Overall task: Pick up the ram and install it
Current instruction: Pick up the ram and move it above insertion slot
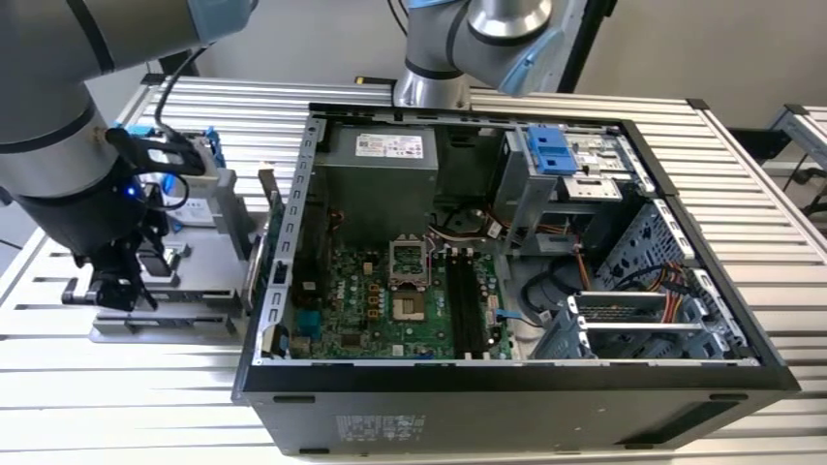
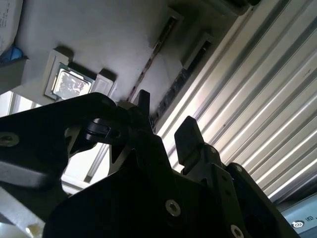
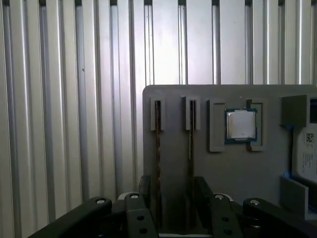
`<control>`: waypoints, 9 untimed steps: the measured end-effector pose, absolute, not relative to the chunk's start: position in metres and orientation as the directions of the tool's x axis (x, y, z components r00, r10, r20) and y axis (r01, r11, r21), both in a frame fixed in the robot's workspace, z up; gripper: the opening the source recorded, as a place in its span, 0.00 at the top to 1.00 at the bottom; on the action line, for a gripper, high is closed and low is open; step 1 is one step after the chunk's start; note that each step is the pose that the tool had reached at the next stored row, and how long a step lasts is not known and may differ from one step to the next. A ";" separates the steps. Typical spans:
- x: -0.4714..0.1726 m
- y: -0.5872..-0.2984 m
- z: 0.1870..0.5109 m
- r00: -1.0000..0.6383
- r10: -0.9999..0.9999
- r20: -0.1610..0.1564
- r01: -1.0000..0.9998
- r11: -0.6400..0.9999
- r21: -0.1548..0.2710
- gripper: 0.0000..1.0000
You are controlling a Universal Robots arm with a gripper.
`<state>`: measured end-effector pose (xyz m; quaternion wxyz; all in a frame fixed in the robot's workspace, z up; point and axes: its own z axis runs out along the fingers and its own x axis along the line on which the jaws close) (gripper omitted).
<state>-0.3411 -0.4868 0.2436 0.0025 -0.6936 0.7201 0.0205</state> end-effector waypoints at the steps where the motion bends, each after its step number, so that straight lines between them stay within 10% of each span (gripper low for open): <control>1: -0.341 -0.487 0.242 -0.038 -0.999 -0.031 -0.999 0.037 0.026 0.00; 9: -0.341 -0.487 0.230 -0.039 -0.999 -0.027 -0.999 0.038 0.026 0.00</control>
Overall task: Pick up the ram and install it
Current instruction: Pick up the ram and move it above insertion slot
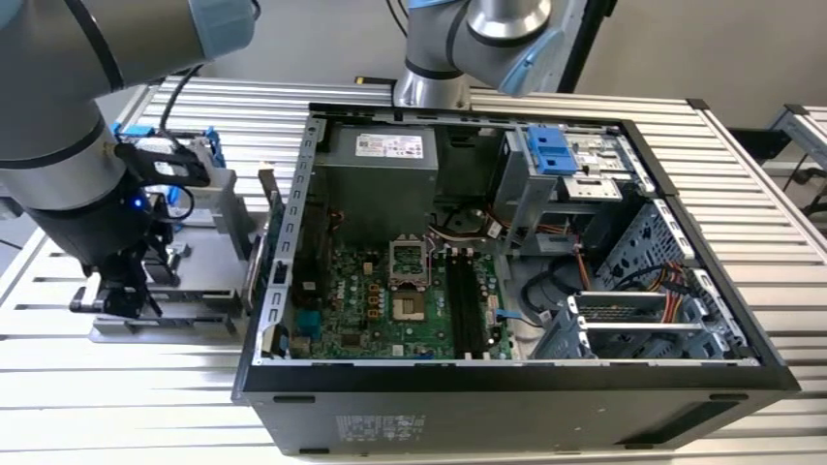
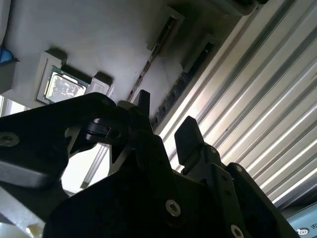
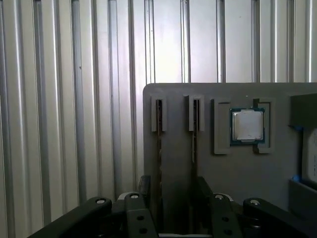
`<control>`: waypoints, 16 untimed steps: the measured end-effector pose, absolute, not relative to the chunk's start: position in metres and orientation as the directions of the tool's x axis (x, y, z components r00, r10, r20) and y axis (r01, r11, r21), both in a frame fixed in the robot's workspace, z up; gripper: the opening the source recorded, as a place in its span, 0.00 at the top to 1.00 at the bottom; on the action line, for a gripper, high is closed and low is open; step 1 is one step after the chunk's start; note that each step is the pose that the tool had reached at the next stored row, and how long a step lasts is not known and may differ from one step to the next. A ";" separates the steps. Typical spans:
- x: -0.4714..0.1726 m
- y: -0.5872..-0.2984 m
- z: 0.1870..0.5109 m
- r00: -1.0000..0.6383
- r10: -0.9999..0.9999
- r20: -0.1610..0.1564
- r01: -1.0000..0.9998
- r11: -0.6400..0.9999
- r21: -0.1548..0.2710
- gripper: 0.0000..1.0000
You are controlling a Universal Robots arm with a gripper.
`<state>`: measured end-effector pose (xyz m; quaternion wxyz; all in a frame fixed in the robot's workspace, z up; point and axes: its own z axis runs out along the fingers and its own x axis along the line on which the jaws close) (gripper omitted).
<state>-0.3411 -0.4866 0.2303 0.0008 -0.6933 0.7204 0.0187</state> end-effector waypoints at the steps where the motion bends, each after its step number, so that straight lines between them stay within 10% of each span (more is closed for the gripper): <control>1: -0.341 -0.487 0.229 -0.039 -0.999 -0.027 -0.999 0.038 0.026 0.00; 16: -0.342 -0.493 0.201 -0.039 -0.999 -0.027 -0.999 0.038 0.026 0.00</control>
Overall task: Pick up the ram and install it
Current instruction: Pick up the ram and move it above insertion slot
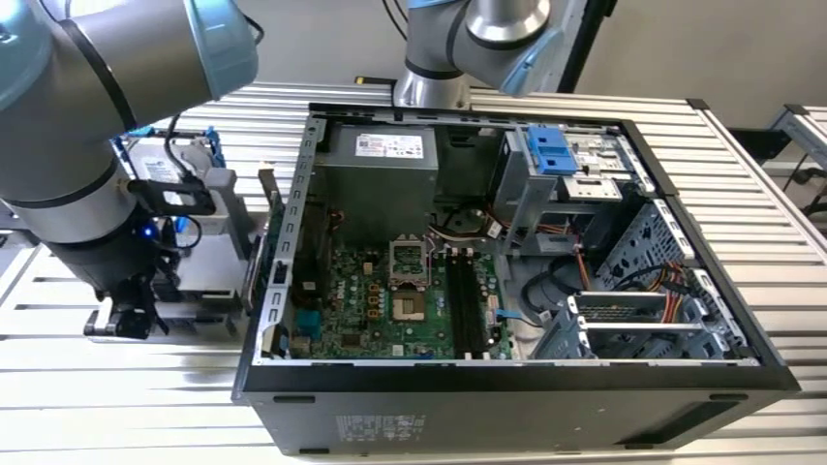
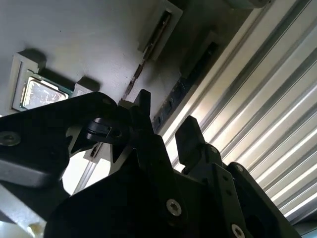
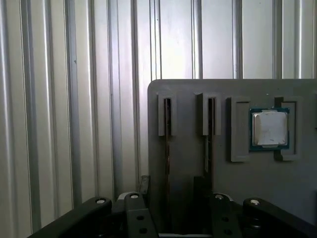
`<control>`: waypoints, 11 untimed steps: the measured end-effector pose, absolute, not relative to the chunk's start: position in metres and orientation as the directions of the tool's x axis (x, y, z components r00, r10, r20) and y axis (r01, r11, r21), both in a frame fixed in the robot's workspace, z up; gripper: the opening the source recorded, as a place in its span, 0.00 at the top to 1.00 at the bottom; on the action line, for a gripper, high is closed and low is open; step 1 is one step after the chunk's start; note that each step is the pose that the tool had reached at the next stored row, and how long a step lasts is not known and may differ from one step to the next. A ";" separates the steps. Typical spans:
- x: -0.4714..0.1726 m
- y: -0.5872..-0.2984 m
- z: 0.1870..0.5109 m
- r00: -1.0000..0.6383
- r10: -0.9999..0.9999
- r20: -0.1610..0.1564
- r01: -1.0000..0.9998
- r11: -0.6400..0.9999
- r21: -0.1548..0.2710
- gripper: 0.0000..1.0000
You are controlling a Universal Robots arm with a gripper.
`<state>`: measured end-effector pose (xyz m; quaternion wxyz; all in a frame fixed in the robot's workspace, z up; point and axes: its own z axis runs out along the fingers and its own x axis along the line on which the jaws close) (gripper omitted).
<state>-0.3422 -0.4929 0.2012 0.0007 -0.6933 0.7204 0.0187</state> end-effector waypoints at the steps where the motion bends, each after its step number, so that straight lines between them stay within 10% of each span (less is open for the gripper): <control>1: -0.342 -0.493 0.199 -0.039 -0.999 -0.027 -0.999 0.038 0.026 0.00; 11: -0.343 -0.492 0.188 -0.039 -0.999 -0.027 -0.999 0.038 0.026 0.00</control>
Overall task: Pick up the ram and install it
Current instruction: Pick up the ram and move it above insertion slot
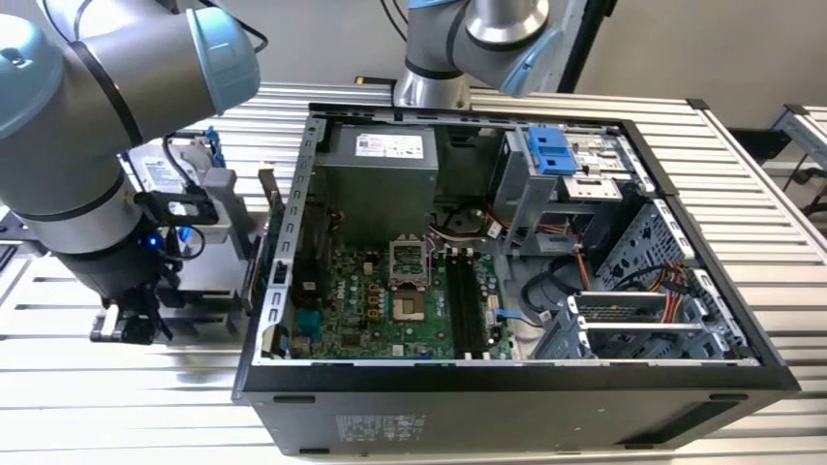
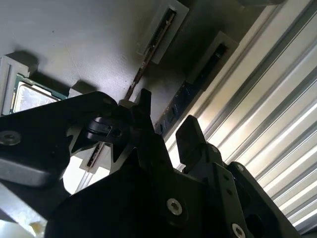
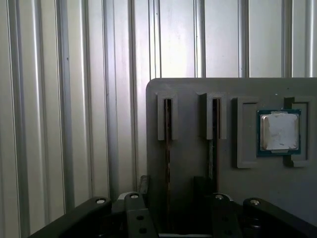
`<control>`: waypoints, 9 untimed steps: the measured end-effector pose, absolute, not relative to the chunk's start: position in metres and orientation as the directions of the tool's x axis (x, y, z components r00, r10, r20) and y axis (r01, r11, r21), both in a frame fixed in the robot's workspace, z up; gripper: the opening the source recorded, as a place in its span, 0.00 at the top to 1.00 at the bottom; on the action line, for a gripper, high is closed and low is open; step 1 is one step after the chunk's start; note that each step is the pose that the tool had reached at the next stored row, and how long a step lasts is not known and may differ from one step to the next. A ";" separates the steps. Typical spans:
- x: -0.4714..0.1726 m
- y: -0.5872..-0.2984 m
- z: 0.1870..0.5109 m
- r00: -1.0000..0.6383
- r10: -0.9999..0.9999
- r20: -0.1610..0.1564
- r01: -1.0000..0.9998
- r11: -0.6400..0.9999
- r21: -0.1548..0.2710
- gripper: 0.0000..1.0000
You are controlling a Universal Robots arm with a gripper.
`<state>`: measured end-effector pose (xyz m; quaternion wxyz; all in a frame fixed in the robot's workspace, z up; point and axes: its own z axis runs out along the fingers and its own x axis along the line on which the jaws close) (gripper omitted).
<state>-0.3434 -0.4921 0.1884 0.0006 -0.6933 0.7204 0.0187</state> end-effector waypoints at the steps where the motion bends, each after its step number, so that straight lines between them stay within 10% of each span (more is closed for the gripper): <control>1: -0.343 -0.492 0.188 -0.039 -0.999 -0.027 -0.999 0.038 0.026 0.00; 3: -0.343 -0.492 0.188 -0.039 -0.999 -0.027 -0.999 0.038 0.026 0.00; 4: -0.343 -0.492 0.188 -0.039 -0.999 -0.027 -0.999 0.038 0.026 1.00; 9: -0.343 -0.492 0.188 -0.039 -0.999 -0.027 -0.999 0.038 0.026 1.00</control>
